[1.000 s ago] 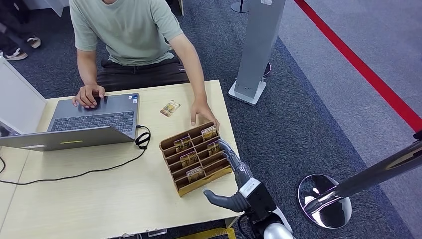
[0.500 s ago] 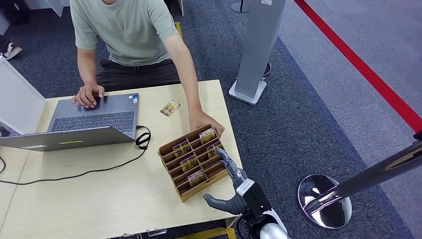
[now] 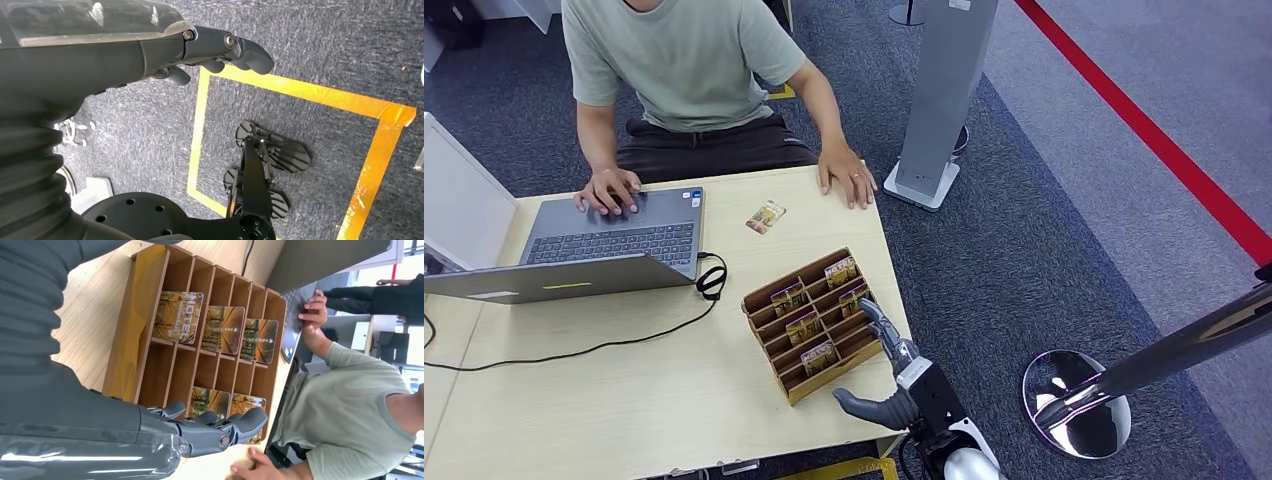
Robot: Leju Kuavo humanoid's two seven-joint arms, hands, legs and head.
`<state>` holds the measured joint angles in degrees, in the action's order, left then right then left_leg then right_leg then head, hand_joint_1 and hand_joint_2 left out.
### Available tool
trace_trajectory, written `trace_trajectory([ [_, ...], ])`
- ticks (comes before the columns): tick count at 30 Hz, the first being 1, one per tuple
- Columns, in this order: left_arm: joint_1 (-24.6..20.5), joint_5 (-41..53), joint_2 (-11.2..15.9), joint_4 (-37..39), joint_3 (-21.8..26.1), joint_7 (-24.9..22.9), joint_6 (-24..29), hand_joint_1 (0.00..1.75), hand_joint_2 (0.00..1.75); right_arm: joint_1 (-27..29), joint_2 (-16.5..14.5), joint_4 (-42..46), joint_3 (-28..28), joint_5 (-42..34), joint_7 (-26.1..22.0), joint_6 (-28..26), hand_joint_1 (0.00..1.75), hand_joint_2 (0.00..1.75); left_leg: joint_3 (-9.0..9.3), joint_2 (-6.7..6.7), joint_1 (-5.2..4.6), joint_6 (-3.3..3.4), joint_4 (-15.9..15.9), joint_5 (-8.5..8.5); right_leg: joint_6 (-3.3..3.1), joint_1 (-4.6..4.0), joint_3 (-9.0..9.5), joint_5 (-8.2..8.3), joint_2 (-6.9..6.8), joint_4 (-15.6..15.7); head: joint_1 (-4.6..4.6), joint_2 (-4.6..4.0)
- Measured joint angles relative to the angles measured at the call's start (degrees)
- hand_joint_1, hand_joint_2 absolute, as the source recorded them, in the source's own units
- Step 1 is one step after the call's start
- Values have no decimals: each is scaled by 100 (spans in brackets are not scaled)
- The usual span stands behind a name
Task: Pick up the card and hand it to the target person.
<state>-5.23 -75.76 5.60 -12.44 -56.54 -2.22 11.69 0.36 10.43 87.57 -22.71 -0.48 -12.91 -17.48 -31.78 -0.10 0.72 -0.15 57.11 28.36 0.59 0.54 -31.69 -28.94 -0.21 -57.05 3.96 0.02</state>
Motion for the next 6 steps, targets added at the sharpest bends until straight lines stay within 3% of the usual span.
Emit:
trace_trajectory([
  [6, -1, 101, -2, 0, 15, -117, 100, 0, 175, 0, -8, -1, 0, 56, 37, 11, 0, 175, 0, 0, 0, 0, 0, 0, 0, 0, 0, 0, 0, 0, 0, 0],
])
